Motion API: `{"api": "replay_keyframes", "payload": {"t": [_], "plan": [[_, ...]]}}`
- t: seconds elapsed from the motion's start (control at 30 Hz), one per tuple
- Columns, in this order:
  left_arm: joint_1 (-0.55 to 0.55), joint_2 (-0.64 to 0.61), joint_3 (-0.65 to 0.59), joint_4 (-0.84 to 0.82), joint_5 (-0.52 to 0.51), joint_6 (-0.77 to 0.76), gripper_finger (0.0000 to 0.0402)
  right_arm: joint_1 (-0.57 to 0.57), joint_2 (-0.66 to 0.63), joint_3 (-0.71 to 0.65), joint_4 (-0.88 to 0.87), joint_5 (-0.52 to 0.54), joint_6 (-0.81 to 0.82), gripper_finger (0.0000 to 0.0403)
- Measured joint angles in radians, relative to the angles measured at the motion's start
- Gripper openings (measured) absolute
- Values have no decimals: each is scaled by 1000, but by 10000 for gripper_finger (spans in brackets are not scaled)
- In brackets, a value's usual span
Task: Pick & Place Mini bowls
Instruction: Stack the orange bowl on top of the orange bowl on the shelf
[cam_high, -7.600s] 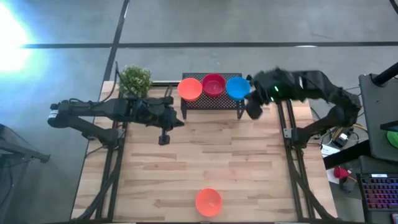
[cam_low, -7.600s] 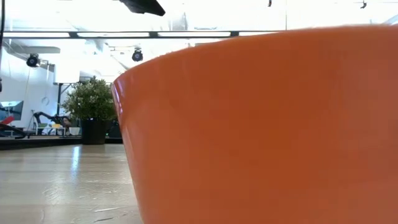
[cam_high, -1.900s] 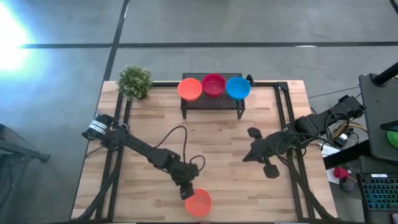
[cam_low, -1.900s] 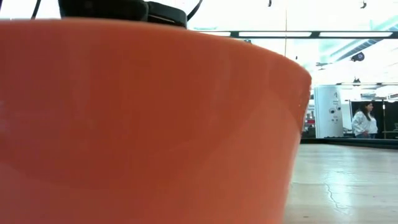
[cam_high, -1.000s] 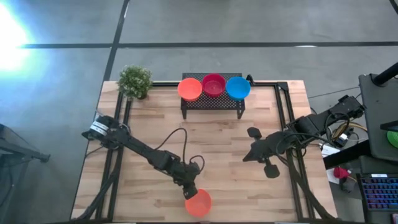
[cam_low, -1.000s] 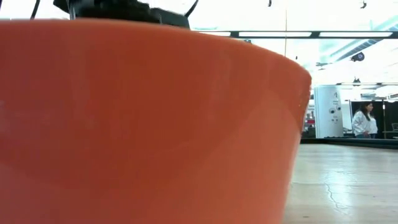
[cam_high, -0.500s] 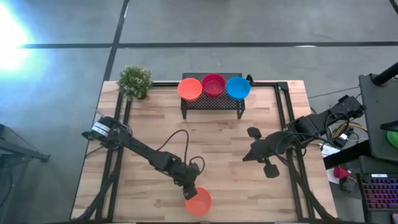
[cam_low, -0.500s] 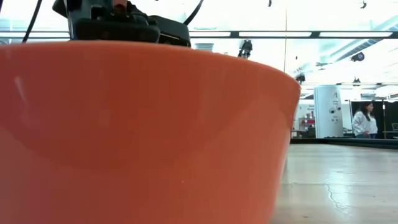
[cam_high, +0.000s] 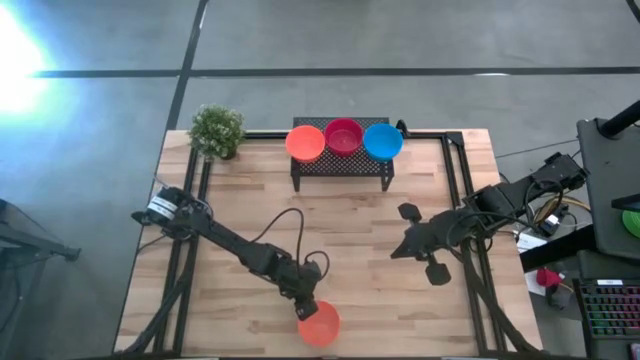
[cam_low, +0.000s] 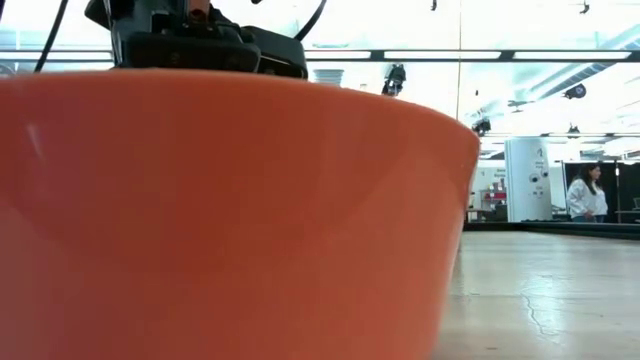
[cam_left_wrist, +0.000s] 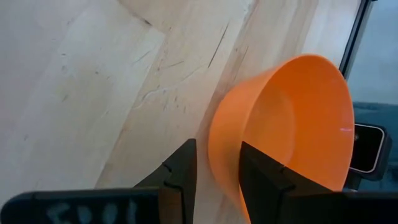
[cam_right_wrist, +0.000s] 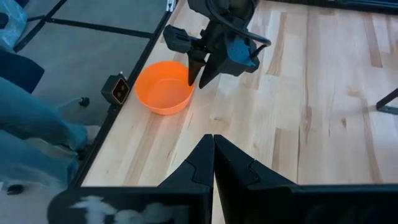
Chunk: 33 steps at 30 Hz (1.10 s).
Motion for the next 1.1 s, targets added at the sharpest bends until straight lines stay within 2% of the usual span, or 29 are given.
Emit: {"api": "replay_keyframes", "payload": {"t": [0.63,0.7,0.83,1.1], "plan": [[-11,35,0,8,9,65,100,0,0,0,4,10,74,8],[-10,34,0,11,10,79,85,0,0,0,4,28,91,8],[-10,33,0,9,11,91,15,0,1,0,4,32,97,8],[-9,-13,22,6,53,107,2,0,1,0,6,35,101,8]]}}
